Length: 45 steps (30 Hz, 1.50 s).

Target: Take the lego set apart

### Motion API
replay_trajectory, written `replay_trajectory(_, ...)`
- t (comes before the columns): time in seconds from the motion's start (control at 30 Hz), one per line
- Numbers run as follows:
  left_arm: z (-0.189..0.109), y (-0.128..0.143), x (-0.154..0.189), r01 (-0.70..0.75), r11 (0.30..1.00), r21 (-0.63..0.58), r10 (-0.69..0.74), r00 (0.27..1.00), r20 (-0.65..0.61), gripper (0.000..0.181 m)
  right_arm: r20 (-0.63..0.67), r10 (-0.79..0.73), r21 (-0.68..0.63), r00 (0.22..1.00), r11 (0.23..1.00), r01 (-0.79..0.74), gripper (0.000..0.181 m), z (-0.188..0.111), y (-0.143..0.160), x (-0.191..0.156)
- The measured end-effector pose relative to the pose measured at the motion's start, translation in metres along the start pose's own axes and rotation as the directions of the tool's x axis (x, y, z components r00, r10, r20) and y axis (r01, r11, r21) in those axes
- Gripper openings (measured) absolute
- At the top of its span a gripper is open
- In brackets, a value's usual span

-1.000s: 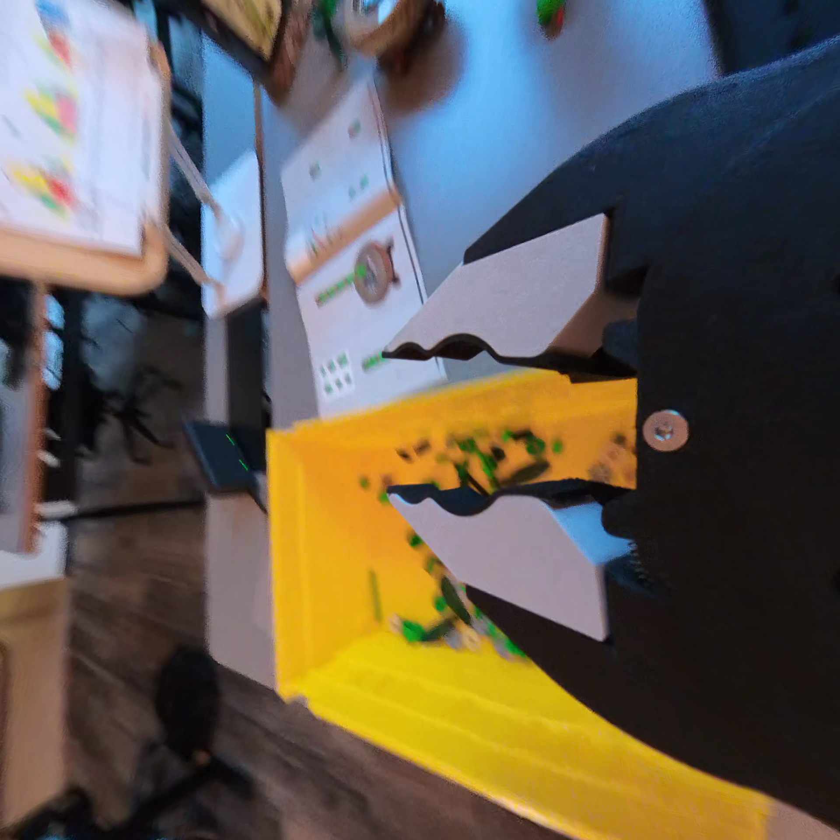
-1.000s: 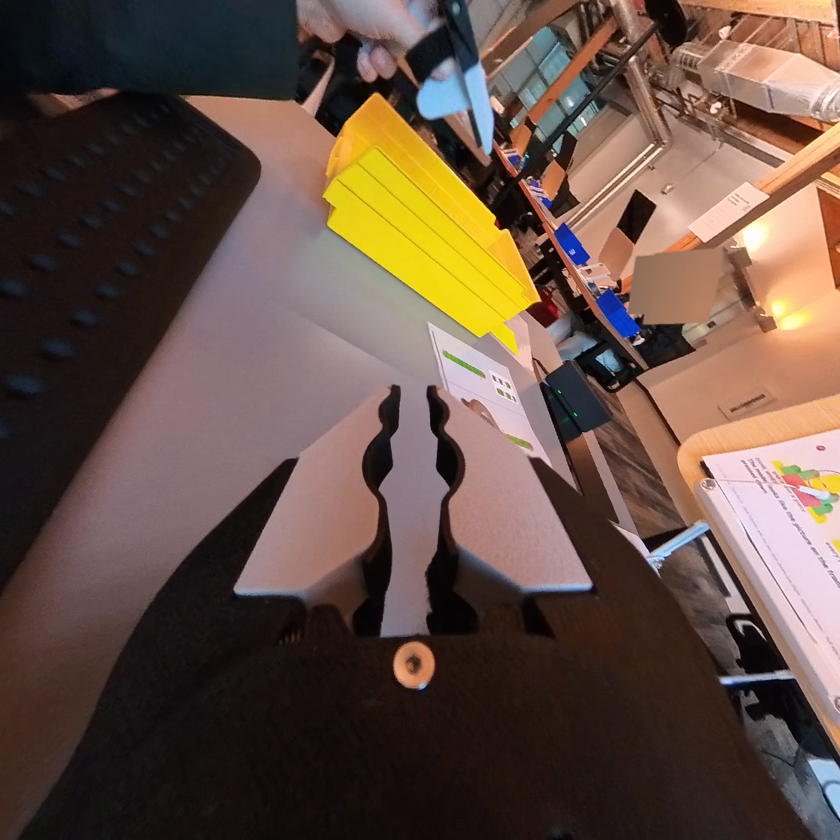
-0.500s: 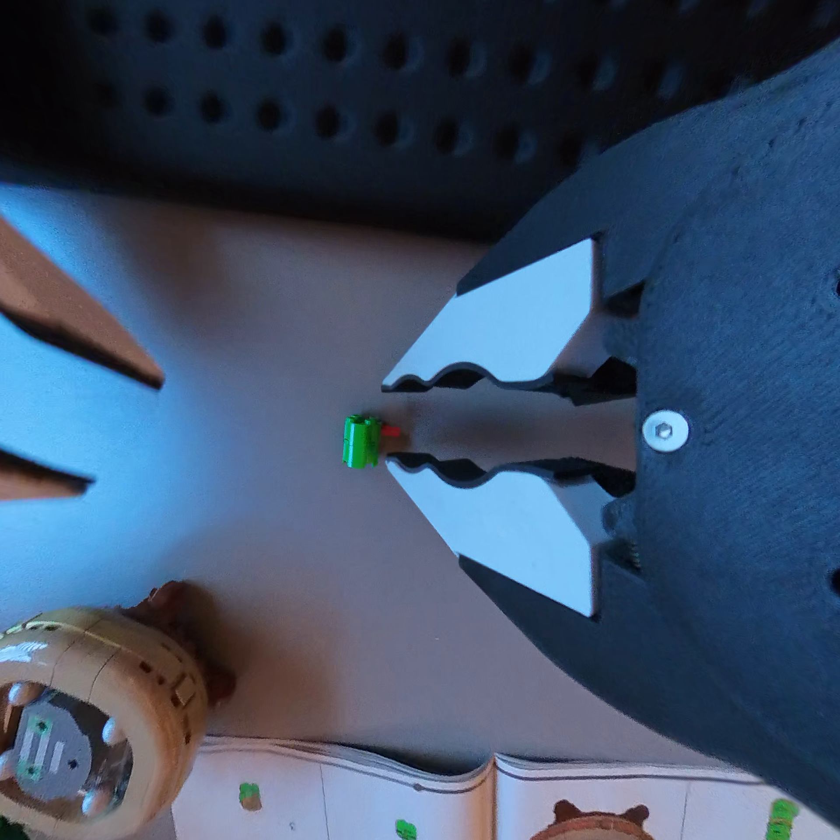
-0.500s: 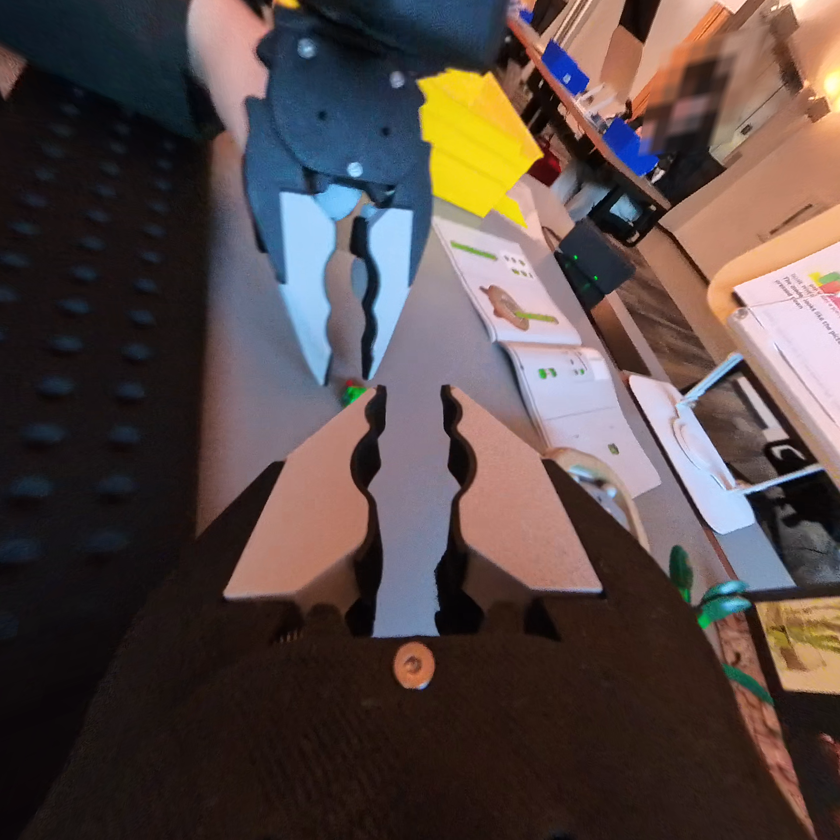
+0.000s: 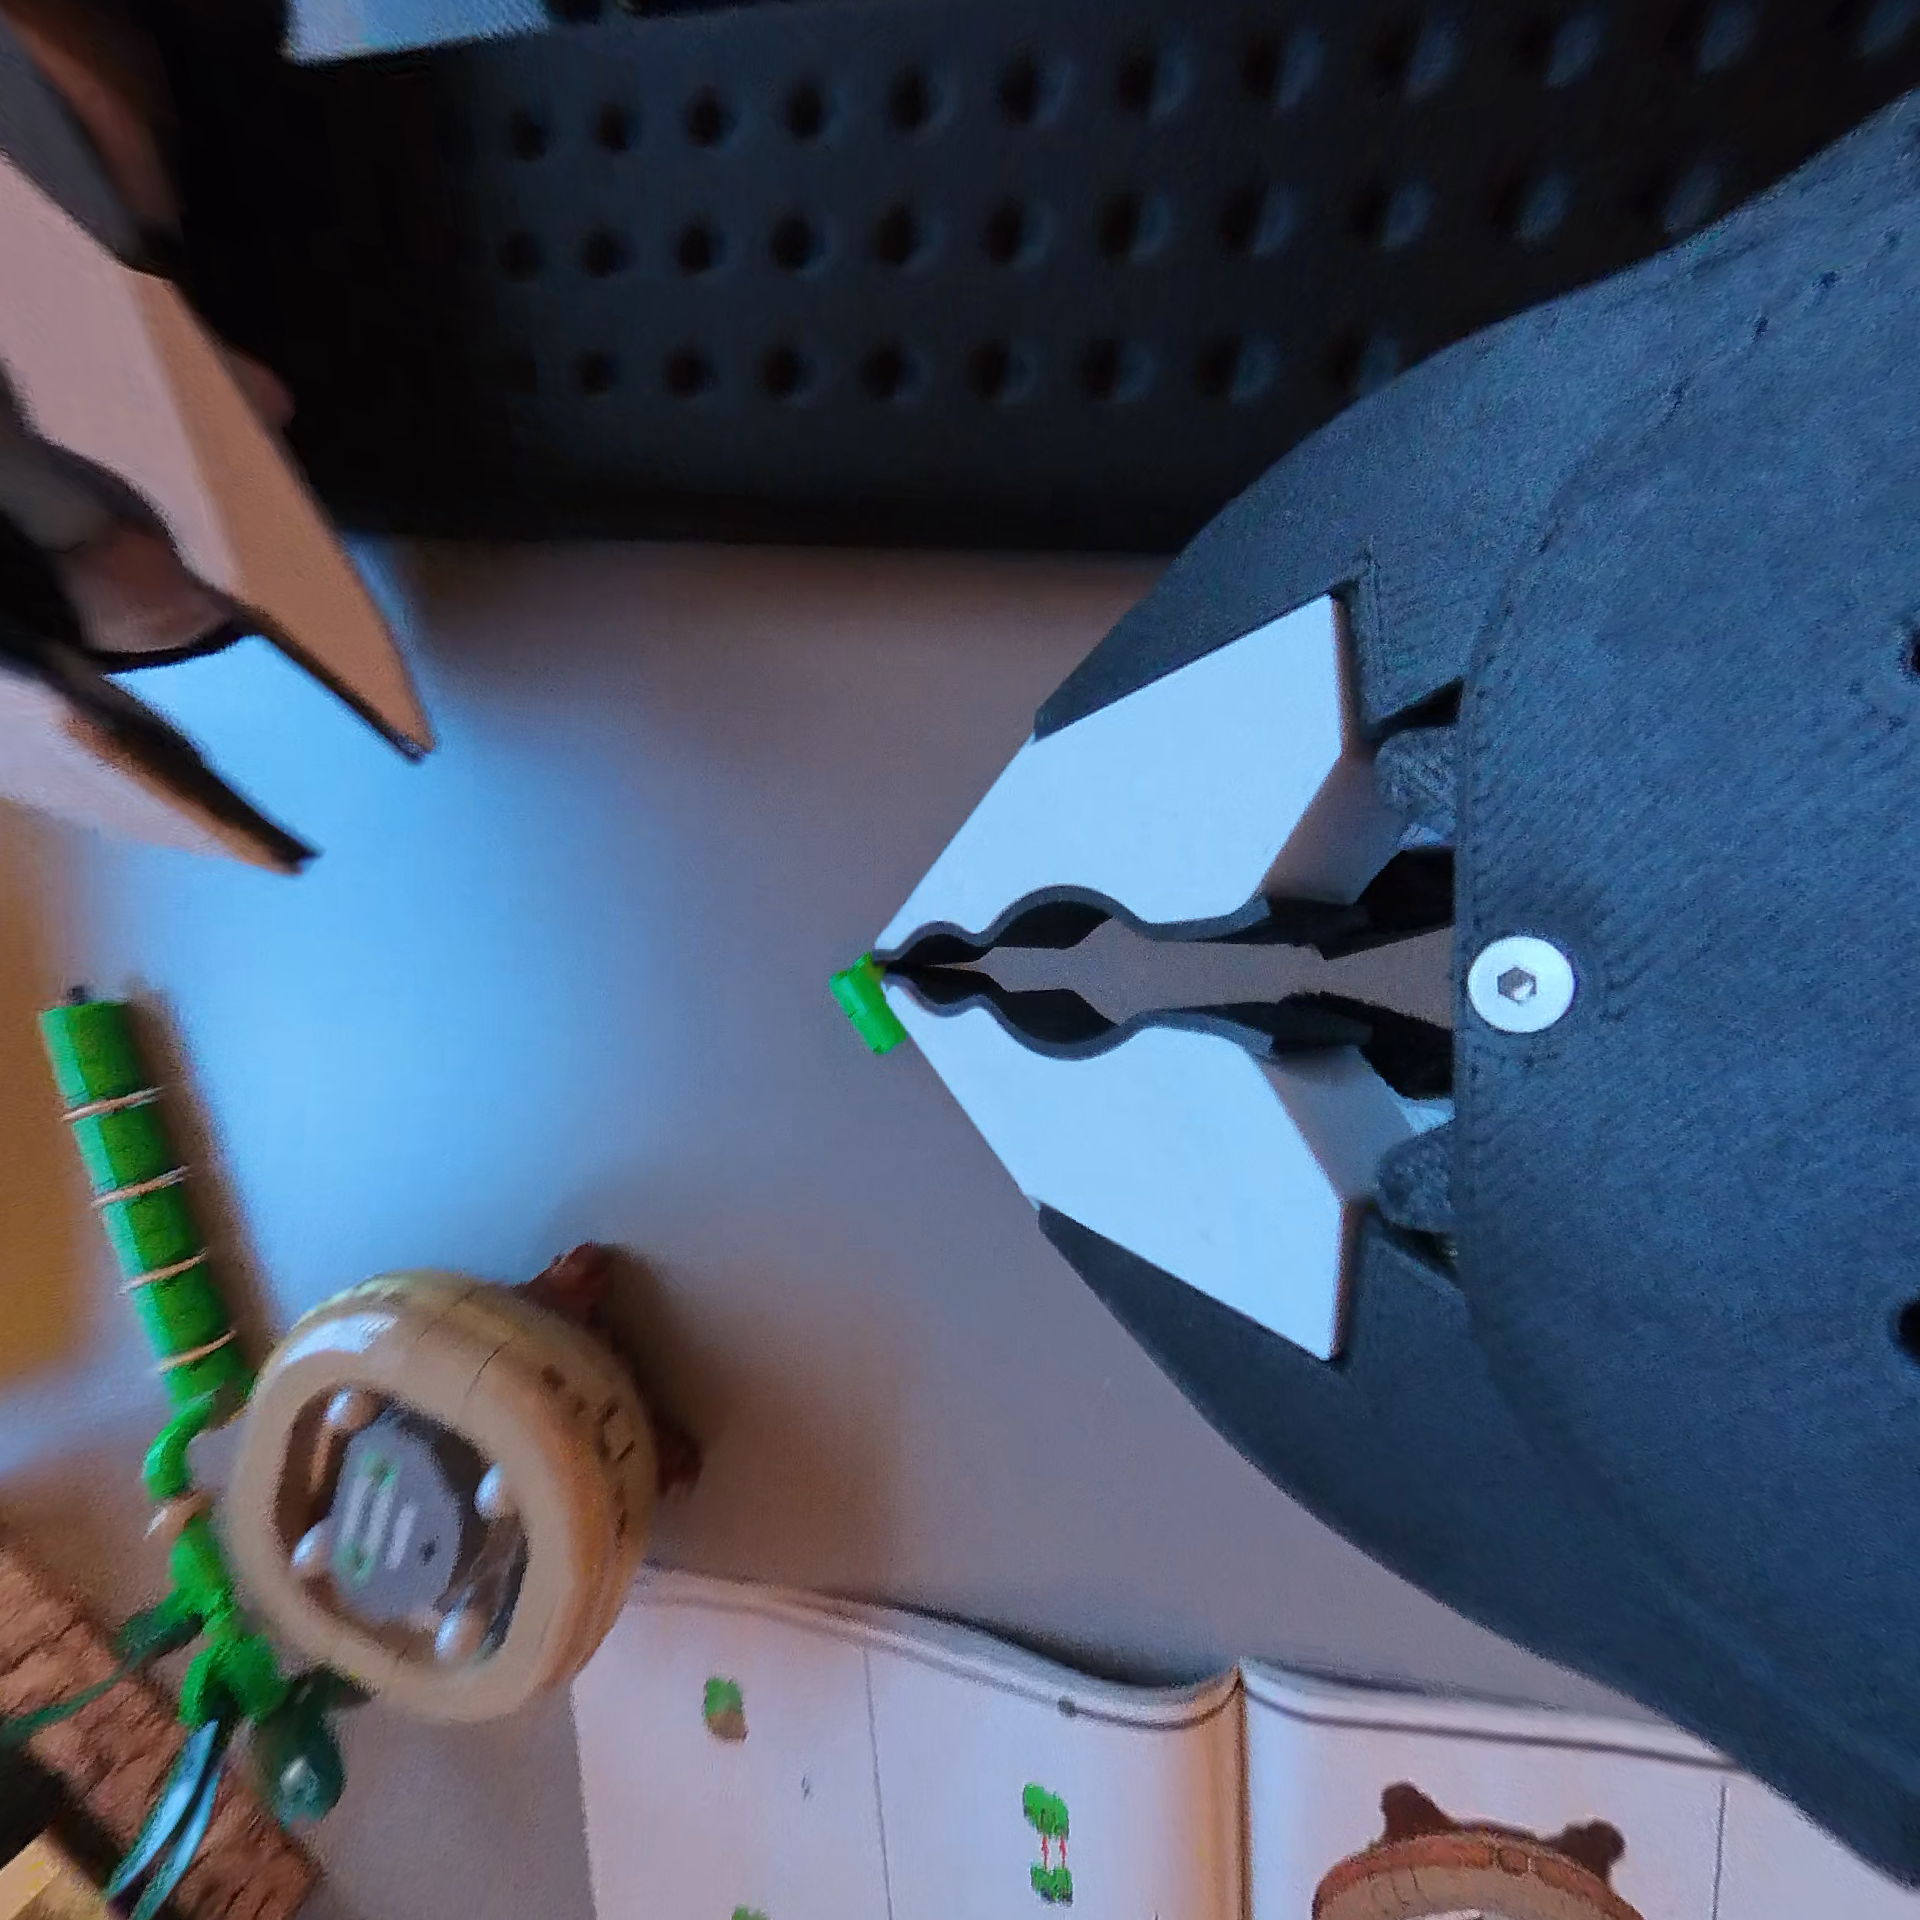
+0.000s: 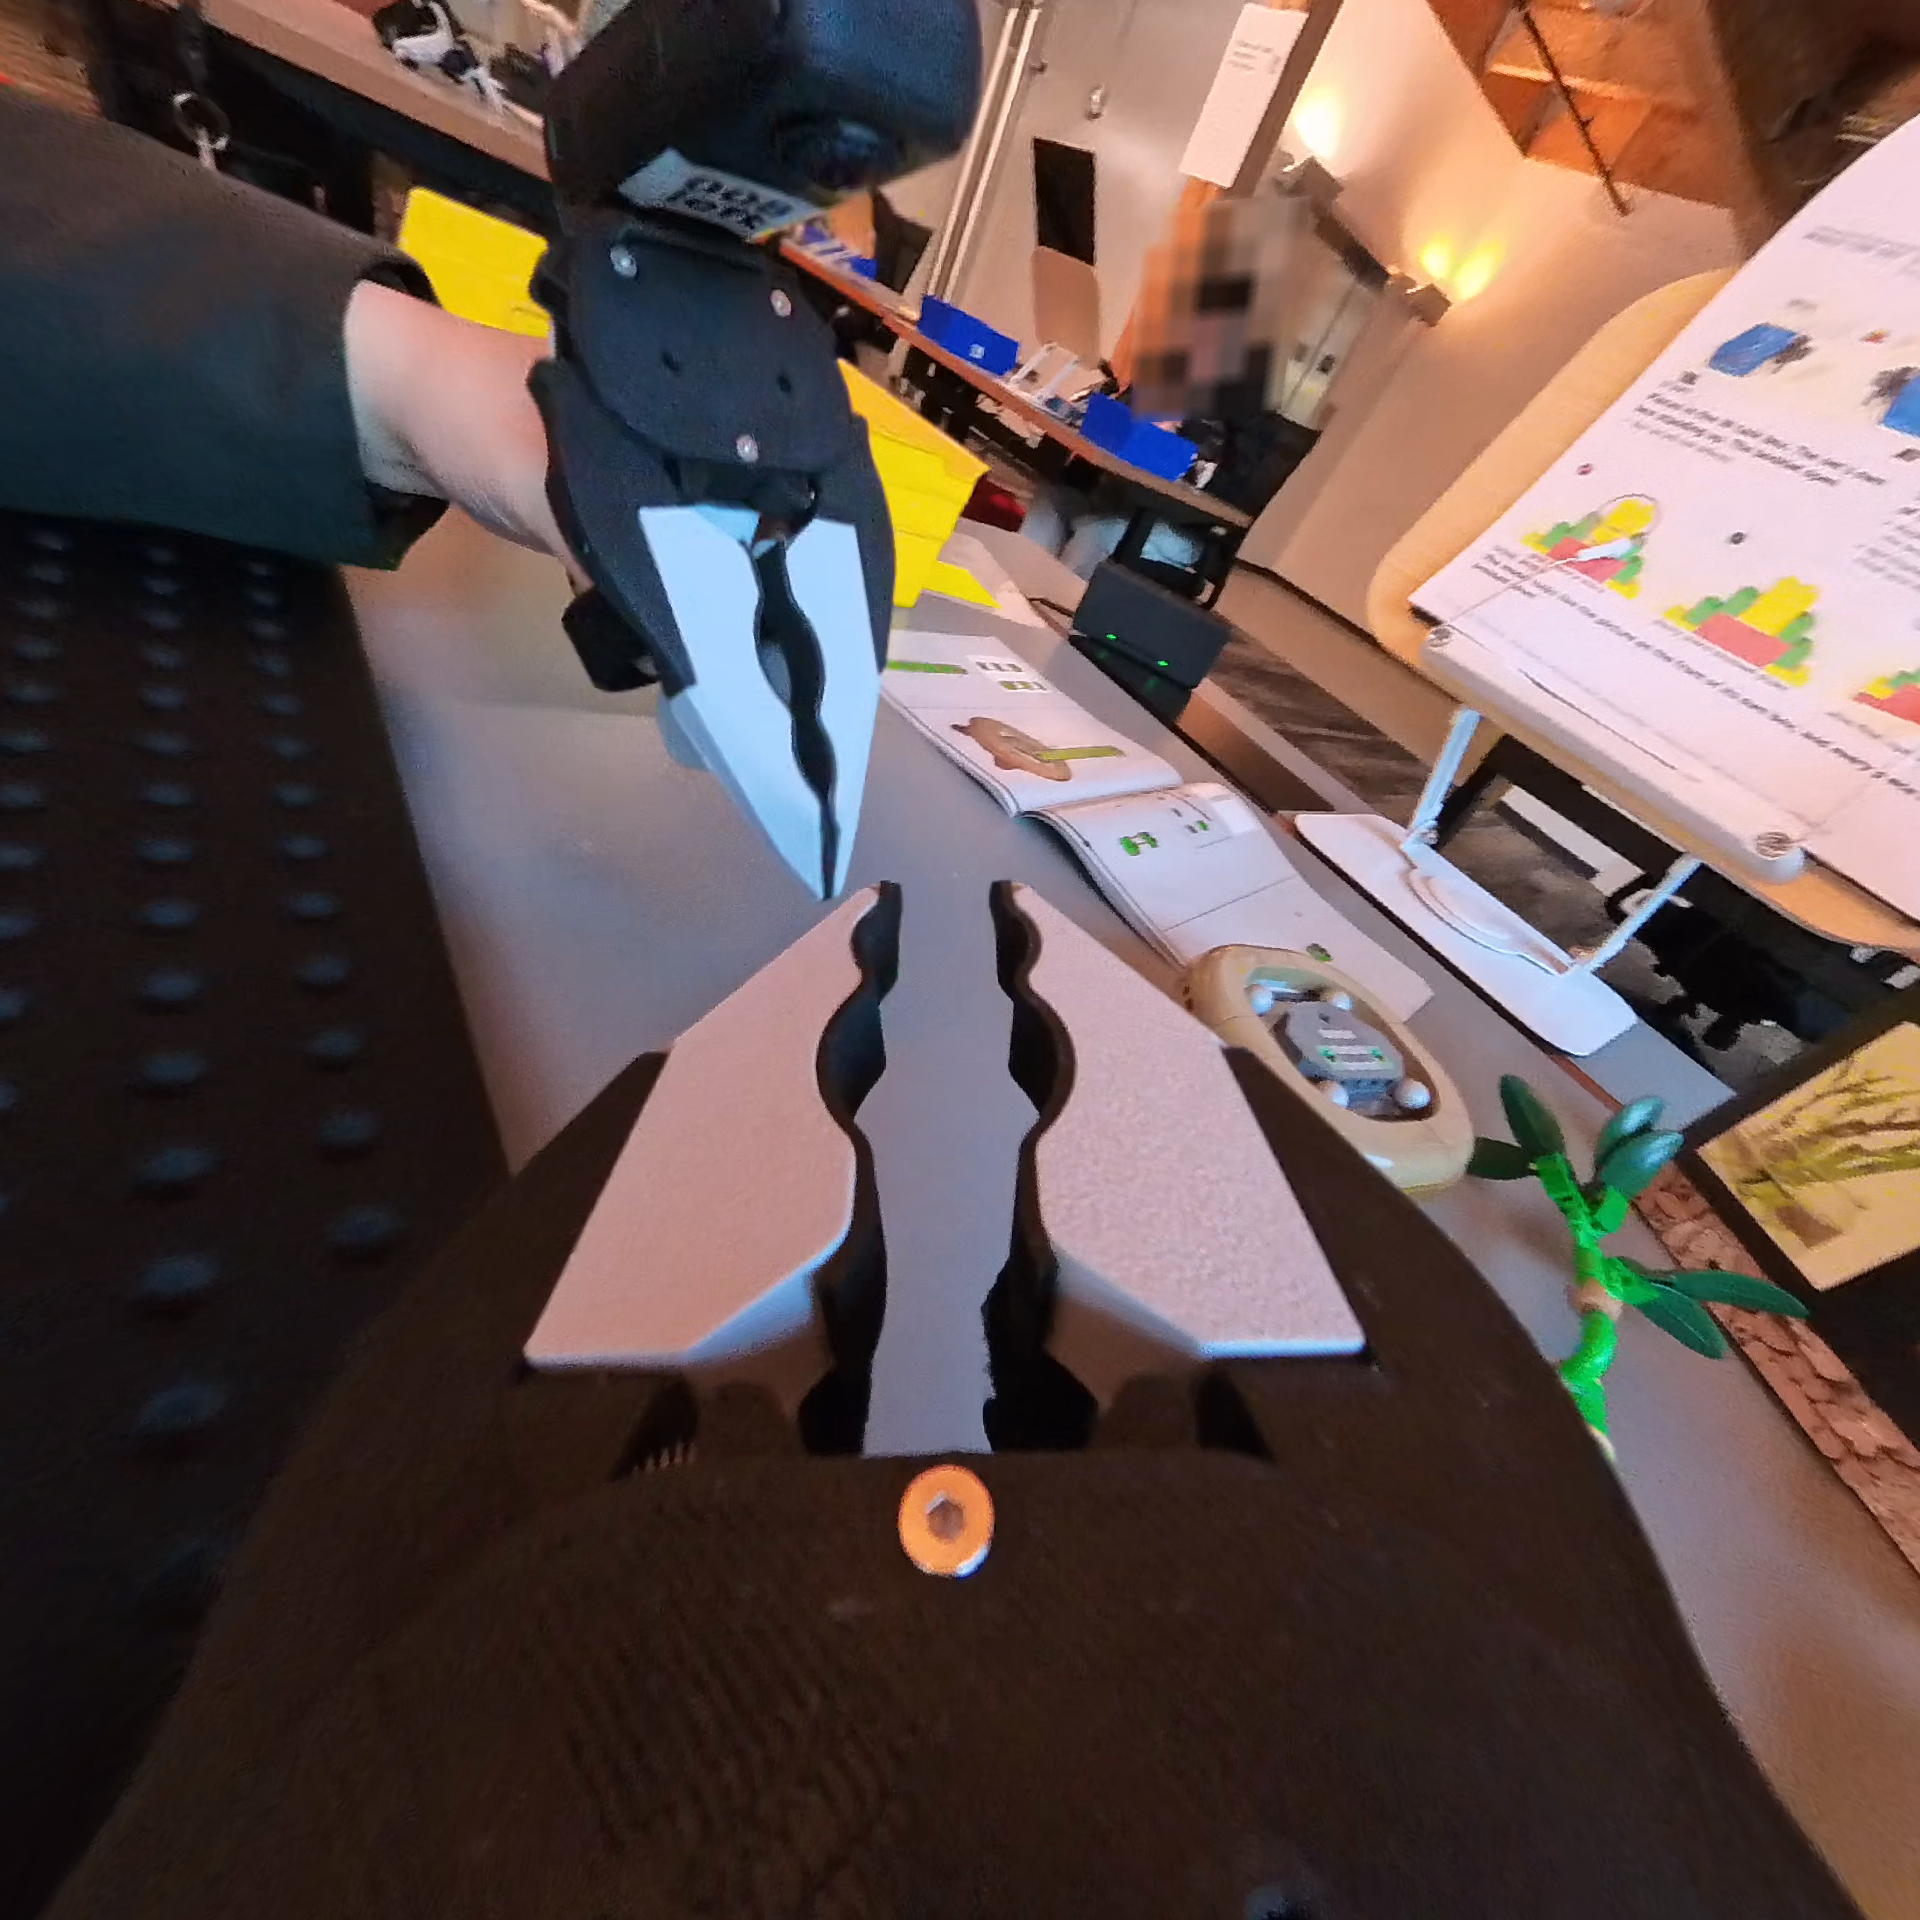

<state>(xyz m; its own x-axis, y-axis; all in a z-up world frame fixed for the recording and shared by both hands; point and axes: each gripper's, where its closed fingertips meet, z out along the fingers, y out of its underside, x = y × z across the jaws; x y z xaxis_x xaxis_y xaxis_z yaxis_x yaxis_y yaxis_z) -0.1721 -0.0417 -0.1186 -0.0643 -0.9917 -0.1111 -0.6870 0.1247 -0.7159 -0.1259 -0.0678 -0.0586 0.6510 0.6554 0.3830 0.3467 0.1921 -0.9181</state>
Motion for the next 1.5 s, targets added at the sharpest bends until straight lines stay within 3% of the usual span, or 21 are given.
replay_trajectory(0.17,-0.019,-0.032,-0.024,0.047,0.991,0.125,-0.040,0.998,-0.057,0.000,-0.001,0.019,0.010,1.000,1.000,-0.019,0.017,0.001,-0.003,-0.001)
replay_trajectory(0.27,-0.025,-0.043,-0.030,0.145,0.965,0.220,-0.109,0.980,-0.167,0.000,0.048,0.018,-0.014,0.999,1.000,-0.017,0.024,0.009,-0.005,-0.006)
replay_trajectory(0.4,-0.041,-0.039,-0.021,0.339,0.900,0.274,-0.215,0.892,-0.397,0.000,0.124,-0.154,-0.078,0.980,0.983,0.164,0.037,0.033,-0.014,-0.007)
replay_trajectory(0.5,-0.054,-0.029,-0.022,0.383,0.881,0.277,-0.238,0.866,-0.439,0.000,0.211,-0.288,-0.079,0.934,0.947,0.310,0.050,0.059,-0.024,-0.007)
replay_trajectory(0.6,-0.068,-0.024,-0.022,0.421,0.865,0.274,-0.246,0.830,-0.500,0.000,0.291,-0.272,-0.057,0.917,0.952,0.300,0.063,0.089,-0.035,-0.003)
replay_trajectory(0.7,-0.078,-0.018,-0.025,0.430,0.856,0.286,-0.240,0.822,-0.516,0.000,0.388,-0.247,0.015,0.888,0.965,0.262,0.063,0.110,-0.039,-0.011)
replay_trajectory(0.8,-0.085,-0.015,-0.025,0.449,0.847,0.285,-0.240,0.801,-0.548,0.000,0.387,-0.287,0.056,0.876,0.956,0.288,0.052,0.122,-0.026,-0.014)
replay_trajectory(1.0,-0.071,-0.003,-0.022,0.478,0.855,0.202,-0.285,0.757,-0.587,0.000,0.444,-0.285,0.109,0.850,0.958,0.265,0.044,0.116,-0.025,-0.035)
replay_trajectory(1.1,-0.061,0.005,-0.027,0.475,0.862,0.179,-0.311,0.773,-0.553,0.000,0.477,-0.240,-0.014,0.845,0.960,0.281,0.041,0.104,-0.002,-0.027)
replay_trajectory(1.23,-0.056,0.006,-0.033,0.486,0.852,0.193,-0.329,0.785,-0.525,0.000,0.613,0.046,-0.312,0.789,0.931,0.188,0.043,0.073,0.041,-0.029)
replay_trajectory(1.33,-0.053,0.007,-0.032,0.489,0.853,0.184,-0.329,0.777,-0.537,0.000,0.679,0.103,-0.325,0.727,0.930,0.172,0.042,0.059,0.050,-0.037)
replay_trajectory(1.5,-0.050,0.007,-0.025,0.498,0.853,0.152,-0.336,0.749,-0.571,0.007,0.656,0.096,-0.343,0.749,0.922,0.183,0.035,0.071,0.068,-0.031)
